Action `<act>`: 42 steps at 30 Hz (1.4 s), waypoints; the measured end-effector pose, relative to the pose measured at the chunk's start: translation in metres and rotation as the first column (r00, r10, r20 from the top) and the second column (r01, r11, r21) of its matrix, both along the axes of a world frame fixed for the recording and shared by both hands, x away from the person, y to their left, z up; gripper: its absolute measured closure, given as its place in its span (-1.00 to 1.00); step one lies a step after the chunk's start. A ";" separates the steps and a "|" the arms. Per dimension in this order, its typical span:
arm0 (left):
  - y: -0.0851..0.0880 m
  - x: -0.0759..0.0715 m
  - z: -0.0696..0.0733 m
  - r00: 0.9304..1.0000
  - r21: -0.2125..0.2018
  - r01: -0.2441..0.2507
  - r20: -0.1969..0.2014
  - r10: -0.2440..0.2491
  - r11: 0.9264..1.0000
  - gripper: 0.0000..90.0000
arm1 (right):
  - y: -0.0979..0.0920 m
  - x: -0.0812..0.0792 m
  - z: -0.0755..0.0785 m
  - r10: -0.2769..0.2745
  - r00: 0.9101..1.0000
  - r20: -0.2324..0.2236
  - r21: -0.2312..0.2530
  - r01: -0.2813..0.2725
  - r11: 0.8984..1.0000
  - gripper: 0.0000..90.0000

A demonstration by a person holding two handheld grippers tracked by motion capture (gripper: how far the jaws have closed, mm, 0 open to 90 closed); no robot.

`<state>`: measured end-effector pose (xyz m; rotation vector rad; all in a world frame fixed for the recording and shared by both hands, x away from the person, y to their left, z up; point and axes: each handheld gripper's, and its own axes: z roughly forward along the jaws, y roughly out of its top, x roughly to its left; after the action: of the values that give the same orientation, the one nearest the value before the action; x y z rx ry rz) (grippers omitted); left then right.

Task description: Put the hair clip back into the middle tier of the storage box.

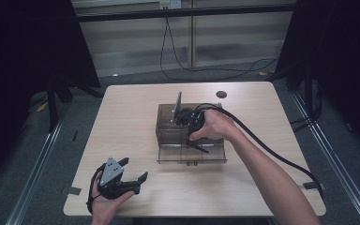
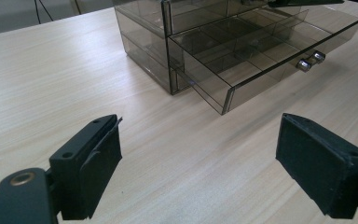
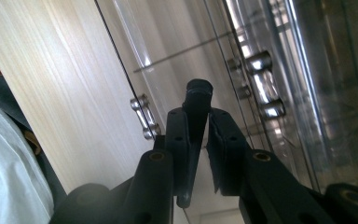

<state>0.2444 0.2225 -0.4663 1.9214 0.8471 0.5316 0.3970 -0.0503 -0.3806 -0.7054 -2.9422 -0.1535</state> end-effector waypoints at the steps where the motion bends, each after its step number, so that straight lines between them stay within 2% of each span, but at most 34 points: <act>1: 0.000 0.000 0.000 1.000 0.002 -0.004 0.004 0.004 1.000 -0.69 | 0.003 0.001 -0.002 -0.010 1.000 -0.005 -0.007 0.010 1.000 0.75; 10: 0.000 0.000 0.000 1.000 0.008 -0.001 0.004 0.001 1.000 -0.69 | 0.013 0.005 -0.012 -0.004 1.000 -0.008 -0.001 0.004 1.000 0.75; 23: 0.000 -0.001 0.000 1.000 0.011 -0.002 0.009 0.002 1.000 -0.69 | 0.021 0.006 -0.026 -0.008 1.000 -0.019 -0.030 0.008 1.000 0.75; 42: -0.001 -0.002 0.000 1.000 0.006 0.002 0.007 -0.002 1.000 -0.69 | 0.018 0.012 -0.037 -0.041 0.999 -0.019 -0.047 0.040 0.998 0.75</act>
<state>0.2428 0.2220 -0.4661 1.9249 0.8401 0.5400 0.4091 -0.0323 -0.4173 -0.7688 -2.9223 -0.0812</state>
